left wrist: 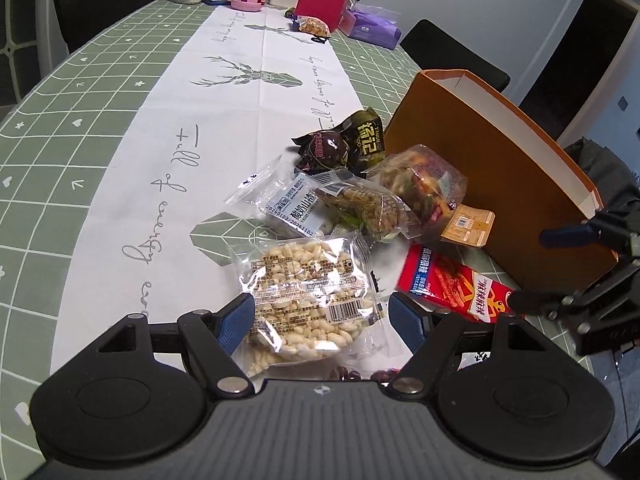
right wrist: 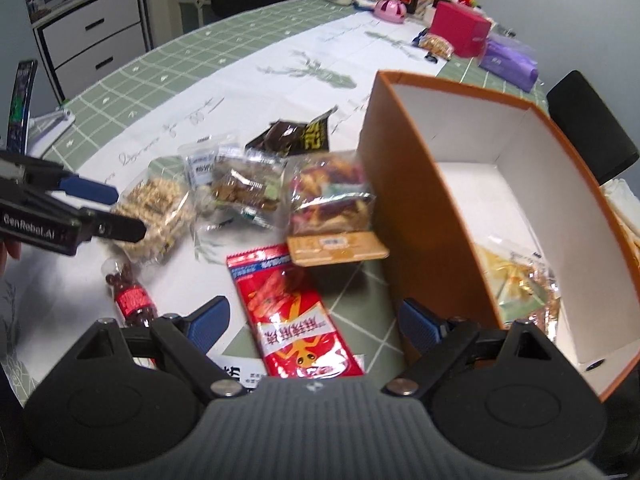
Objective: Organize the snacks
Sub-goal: 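Move both tools back toward the remaining snacks on the table, then grasp the peanut pack with the left tool while the right tool grasps the red spicy-strip packet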
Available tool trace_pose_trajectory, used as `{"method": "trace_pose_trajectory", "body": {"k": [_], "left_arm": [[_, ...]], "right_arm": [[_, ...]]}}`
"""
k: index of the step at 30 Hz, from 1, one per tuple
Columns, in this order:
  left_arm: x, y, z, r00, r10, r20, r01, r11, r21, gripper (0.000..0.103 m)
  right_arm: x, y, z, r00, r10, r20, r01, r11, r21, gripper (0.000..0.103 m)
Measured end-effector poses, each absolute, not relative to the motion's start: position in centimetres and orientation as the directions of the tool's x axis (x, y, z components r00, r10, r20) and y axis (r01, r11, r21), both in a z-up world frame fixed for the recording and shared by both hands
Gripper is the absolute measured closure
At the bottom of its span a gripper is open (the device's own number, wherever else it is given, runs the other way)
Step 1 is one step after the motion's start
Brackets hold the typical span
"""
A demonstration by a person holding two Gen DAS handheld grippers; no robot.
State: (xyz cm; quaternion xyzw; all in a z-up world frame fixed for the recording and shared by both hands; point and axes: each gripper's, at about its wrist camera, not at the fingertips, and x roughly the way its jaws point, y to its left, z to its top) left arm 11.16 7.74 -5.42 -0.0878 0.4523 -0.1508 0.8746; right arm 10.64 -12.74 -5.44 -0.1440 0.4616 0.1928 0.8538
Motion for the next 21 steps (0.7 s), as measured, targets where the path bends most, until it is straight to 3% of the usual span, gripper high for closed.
{"method": "trace_pose_trajectory", "body": {"k": [7, 13, 21], "left_arm": [[11.5, 6.8, -5.6, 0.552, -0.328, -0.767, 0.202, 0.945, -0.259, 0.012], [11.4, 5.2, -6.1, 0.58, -0.258, -0.773, 0.246, 0.96, -0.136, 0.005], [11.5, 5.6, -6.3, 0.606, -0.225, -0.763, 0.199, 0.971, -0.129, 0.004]], "right_arm": [[11.3, -12.0, -7.5, 0.451, 0.18, -0.874, -0.485, 0.872, -0.07, 0.014], [11.8, -12.2, -8.5, 0.434, 0.18, -0.883, -0.475, 0.878, -0.054, 0.014], [12.3, -12.3, -10.2, 0.399, 0.184, -0.898, -0.473, 0.88, -0.03, 0.014]]}}
